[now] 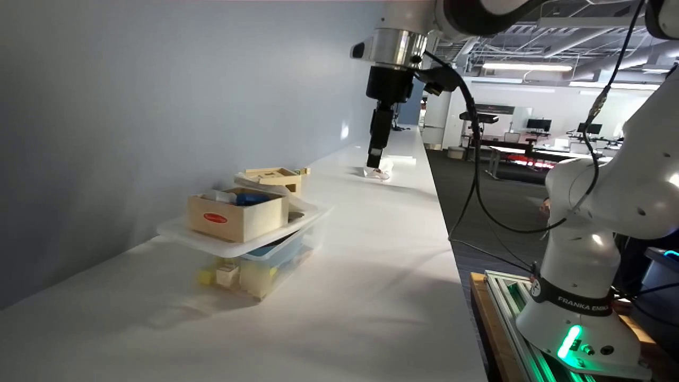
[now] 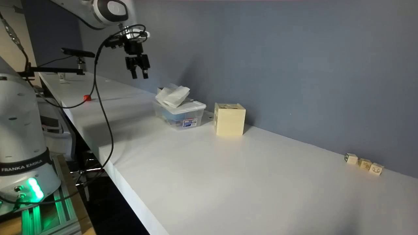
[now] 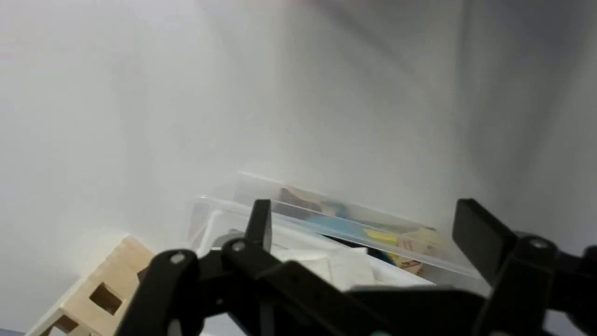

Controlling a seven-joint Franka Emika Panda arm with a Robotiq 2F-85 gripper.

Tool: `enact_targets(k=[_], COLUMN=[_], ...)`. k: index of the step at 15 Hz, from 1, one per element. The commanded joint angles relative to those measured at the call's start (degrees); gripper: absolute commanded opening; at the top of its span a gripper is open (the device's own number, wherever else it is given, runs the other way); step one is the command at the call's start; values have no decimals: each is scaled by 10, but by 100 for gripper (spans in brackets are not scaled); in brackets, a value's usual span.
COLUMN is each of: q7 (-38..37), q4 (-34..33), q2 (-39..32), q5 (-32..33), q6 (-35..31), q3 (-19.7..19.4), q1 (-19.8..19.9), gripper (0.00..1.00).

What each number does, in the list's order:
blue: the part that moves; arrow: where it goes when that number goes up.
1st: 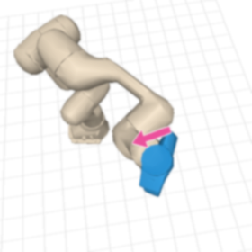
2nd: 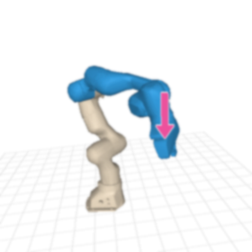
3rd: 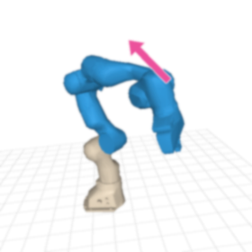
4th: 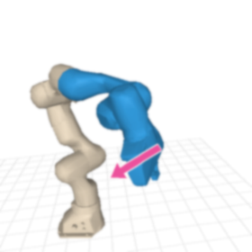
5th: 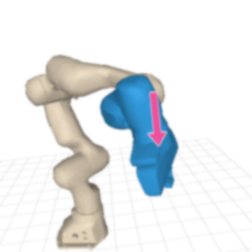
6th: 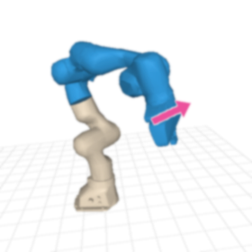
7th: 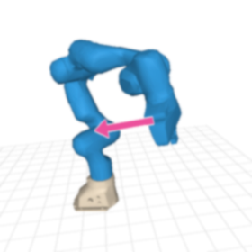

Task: Move the toy box forward, then turn it upside down

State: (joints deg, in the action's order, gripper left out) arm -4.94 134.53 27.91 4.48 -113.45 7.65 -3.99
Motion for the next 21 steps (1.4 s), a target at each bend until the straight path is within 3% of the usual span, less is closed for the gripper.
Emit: enact_targets(k=[1,4,8,17,19,21], q7=[67,91,14,27,-55,-99], q4=[33,28,1,11,-31,-63], q2=[-4,-27,-76,-65,-97,-120], q5=[56,130,250,232,230,217], q6=[-29,-38,-45,-37,19,34], q3=[-46,-76,-84,-95,-78,-85], q1=[29,68,133,120,134,136], gripper=[100,100,100,100,100,100])
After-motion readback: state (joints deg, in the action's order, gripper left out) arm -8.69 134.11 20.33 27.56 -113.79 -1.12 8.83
